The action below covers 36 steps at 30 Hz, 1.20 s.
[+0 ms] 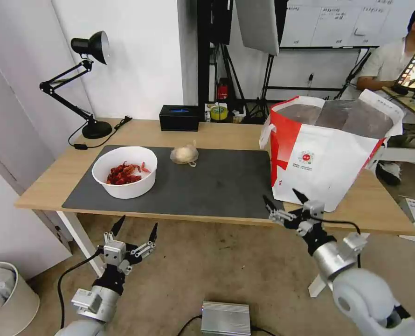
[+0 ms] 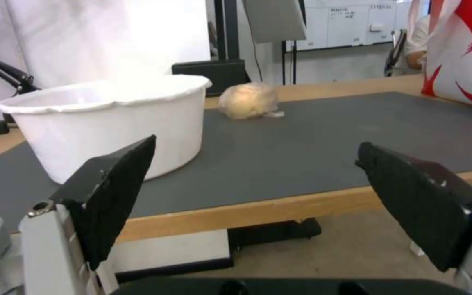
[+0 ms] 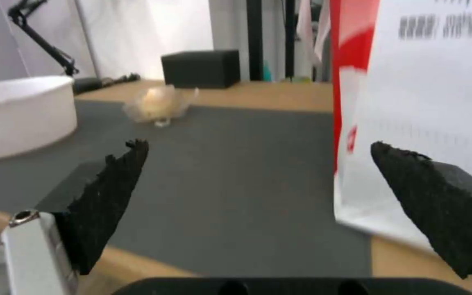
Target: Pick up the trash from the table and place it into the takeout bag.
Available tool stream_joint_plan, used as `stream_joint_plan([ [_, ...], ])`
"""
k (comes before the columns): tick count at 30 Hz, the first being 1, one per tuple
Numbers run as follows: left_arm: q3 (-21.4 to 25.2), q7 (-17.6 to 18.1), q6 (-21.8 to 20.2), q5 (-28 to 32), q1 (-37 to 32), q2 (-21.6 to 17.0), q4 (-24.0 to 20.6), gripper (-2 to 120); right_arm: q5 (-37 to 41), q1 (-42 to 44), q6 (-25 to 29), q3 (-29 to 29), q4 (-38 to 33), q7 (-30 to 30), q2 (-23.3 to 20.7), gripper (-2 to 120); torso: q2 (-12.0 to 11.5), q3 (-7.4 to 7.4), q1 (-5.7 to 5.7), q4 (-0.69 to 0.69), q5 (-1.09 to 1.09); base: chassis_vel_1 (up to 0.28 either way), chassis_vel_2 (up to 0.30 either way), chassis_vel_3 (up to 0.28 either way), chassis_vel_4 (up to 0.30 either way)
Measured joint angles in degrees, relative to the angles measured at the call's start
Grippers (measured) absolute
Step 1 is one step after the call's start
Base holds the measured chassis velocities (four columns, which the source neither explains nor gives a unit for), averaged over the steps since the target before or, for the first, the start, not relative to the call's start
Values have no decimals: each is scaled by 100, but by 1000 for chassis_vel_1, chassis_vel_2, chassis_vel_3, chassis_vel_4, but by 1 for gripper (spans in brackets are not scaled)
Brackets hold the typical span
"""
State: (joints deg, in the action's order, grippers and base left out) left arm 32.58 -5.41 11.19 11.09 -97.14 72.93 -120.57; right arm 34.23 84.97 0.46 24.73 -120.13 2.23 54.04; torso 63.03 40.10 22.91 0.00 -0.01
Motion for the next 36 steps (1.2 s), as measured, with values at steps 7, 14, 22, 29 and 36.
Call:
stream_joint_plan([
  [7,3,-5,0,0,-3,-14,10,100,-69,156,82,-32,105,6,74,100,0,0,0,0,0,0,0,0,0],
  [14,0,-12,-5,1,-4,-28,34,100,-78,220,84,-45,165,31,102,100,-1,0,0,0,0,0,0,0,0],
  [22,-16,-18,-13,0,4,-40,60,100,-108,234,78,-83,195,45,115,100,-1,0,0,0,1,0,0,0,0],
  [29,-15,-21,-15,0,2,-59,69,100,-117,238,64,-112,214,51,111,100,-1,0,0,0,1,0,0,0,0],
  [36,-24,-22,-11,-10,-31,-25,74,100,-117,254,63,-163,230,51,140,100,-1,0,0,-1,0,0,0,0,0],
])
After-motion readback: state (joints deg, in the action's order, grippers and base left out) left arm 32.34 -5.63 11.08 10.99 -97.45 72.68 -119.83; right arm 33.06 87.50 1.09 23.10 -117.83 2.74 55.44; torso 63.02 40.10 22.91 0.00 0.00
